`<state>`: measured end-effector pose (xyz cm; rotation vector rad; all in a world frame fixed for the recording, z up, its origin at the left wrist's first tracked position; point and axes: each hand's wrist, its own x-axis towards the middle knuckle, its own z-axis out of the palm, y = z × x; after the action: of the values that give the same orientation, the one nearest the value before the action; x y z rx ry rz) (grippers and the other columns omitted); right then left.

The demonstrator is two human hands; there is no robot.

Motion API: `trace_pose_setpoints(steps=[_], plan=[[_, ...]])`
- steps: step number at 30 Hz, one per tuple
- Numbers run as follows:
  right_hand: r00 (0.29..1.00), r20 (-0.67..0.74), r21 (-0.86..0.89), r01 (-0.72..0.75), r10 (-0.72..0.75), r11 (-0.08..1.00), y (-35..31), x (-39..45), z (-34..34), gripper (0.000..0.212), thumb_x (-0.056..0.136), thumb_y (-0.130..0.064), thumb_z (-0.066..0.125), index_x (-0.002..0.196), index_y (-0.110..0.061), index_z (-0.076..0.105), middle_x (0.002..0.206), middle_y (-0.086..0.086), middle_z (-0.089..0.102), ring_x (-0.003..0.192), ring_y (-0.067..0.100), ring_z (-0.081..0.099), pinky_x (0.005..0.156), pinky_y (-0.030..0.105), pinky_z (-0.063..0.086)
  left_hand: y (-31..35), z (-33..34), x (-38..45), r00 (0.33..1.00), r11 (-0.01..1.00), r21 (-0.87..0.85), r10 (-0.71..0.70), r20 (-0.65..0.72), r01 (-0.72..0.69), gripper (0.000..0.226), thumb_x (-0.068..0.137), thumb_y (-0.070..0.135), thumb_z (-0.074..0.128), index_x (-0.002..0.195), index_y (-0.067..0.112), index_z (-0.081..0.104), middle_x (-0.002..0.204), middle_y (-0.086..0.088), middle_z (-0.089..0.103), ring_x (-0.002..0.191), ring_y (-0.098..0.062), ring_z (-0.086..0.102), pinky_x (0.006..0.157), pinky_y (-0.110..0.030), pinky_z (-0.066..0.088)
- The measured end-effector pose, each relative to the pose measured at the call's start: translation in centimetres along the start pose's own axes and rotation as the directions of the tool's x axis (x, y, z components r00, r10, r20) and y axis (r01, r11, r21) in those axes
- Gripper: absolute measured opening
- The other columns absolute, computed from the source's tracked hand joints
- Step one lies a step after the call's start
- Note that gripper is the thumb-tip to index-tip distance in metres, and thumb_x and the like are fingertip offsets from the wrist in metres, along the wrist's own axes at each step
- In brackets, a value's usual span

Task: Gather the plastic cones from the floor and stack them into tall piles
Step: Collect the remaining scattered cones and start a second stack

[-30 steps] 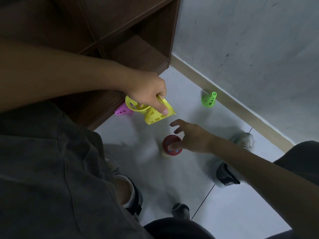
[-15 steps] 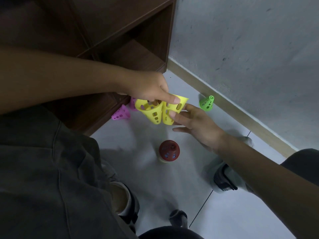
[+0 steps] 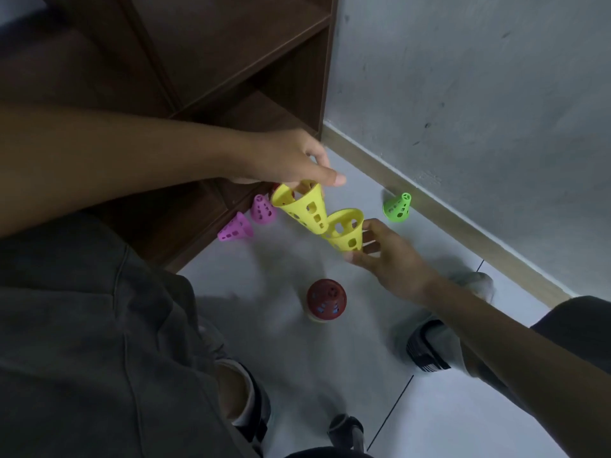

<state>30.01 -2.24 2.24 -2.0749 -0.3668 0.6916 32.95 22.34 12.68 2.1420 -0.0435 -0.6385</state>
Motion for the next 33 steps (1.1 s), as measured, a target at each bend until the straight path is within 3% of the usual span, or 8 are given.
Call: trace_pose_setpoints(steps=[3,9,15,19,22,25,27,33], plan=[[0.998,0.03,-0.013,0.054,-0.054,0.998,-0.6,-0.1,0.5,0.035,0.089,-0.021,0.076,0.117,-0.021,0.054,0.102,-0.008,0.065,0.084,0.005,0.061,0.075,0.013,0.048,0.2,0.4,0.0,1.0,0.993,-0.116,-0.009,0.017,0.011,0.042,0.079,0.05,0.08,0.1,0.014,0.073,0.11,-0.007,0.074,0.102,-0.016,0.071,0.102,-0.046,0.053],[0.994,0.034,0.03,0.106,-0.107,0.994,-1.5,0.1,0.7,0.034,0.091,-0.022,0.073,0.119,-0.022,0.053,0.103,-0.01,0.064,0.087,0.003,0.06,0.078,0.012,0.048,0.9,1.2,-0.2,0.998,0.972,-0.233,-0.02,0.065,0.035,0.063,0.069,0.046,0.078,0.111,0.001,0.068,0.111,-0.012,0.075,0.105,-0.016,0.073,0.102,-0.034,0.054],[0.994,0.003,0.087,0.108,-0.109,0.99,-1.5,0.1,0.8,0.031,0.094,-0.021,0.07,0.121,-0.018,0.056,0.104,-0.005,0.062,0.083,0.003,0.058,0.078,0.016,0.05,0.4,0.7,0.0,0.998,0.997,-0.078,0.024,-0.052,-0.028,0.031,0.084,0.022,0.081,0.11,0.008,0.071,0.099,-0.007,0.076,0.095,-0.015,0.074,0.073,-0.018,0.057],[0.999,0.009,0.272,0.03,-0.034,0.962,-1.5,0.1,1.3,0.025,0.094,-0.007,0.067,0.118,-0.011,0.059,0.099,0.005,0.062,0.087,0.017,0.06,0.085,0.035,0.055,-0.2,0.9,-0.1,0.995,1.0,-0.004,0.03,-0.096,-0.03,0.03,0.08,0.023,0.084,0.105,0.011,0.073,0.097,-0.005,0.077,0.095,-0.015,0.074,0.087,-0.027,0.059],[0.999,0.033,0.457,-0.047,0.036,0.888,-1.6,0.0,1.5,0.029,0.097,-0.005,0.062,0.125,-0.004,0.055,0.106,0.014,0.064,0.091,0.022,0.065,0.093,0.04,0.056,-0.3,0.8,0.0,0.998,0.997,0.077,0.002,-0.066,0.004,0.035,0.081,0.033,0.083,0.107,0.012,0.072,0.102,-0.004,0.075,0.096,-0.015,0.072,0.093,-0.033,0.056],[0.996,0.059,0.592,-0.09,0.068,0.801,-2.0,-0.1,1.2,0.035,0.099,-0.008,0.058,0.132,-0.003,0.051,0.109,0.016,0.065,0.094,0.021,0.068,0.091,0.031,0.058,-0.2,0.5,-0.2,0.974,0.975,0.097,-0.209,0.085,0.2,0.058,0.083,0.055,0.073,0.125,0.016,0.064,0.12,-0.005,0.067,0.111,-0.022,0.065,0.097,-0.041,0.052],[0.993,0.079,0.674,-0.117,0.087,0.729,-2.4,-0.2,1.0,0.035,0.1,-0.008,0.055,0.134,-0.003,0.05,0.107,0.014,0.067,0.094,0.021,0.069,0.091,0.029,0.058,0.0,0.7,-0.4,0.936,0.948,0.032,-0.317,0.152,0.315,0.068,0.086,0.057,0.068,0.137,0.014,0.055,0.128,-0.007,0.063,0.114,-0.028,0.065,0.096,-0.046,0.055],[0.983,0.138,0.855,-0.178,0.117,0.487,-3.2,-0.4,0.9,0.032,0.099,-0.012,0.056,0.13,-0.007,0.052,0.11,0.011,0.071,0.099,0.027,0.072,0.093,0.033,0.058,0.7,1.4,-0.8,0.954,0.945,-0.166,-0.255,0.158,0.28,0.082,0.072,0.052,0.069,0.139,0.009,0.052,0.129,-0.012,0.065,0.113,-0.024,0.067,0.105,-0.042,0.052]])
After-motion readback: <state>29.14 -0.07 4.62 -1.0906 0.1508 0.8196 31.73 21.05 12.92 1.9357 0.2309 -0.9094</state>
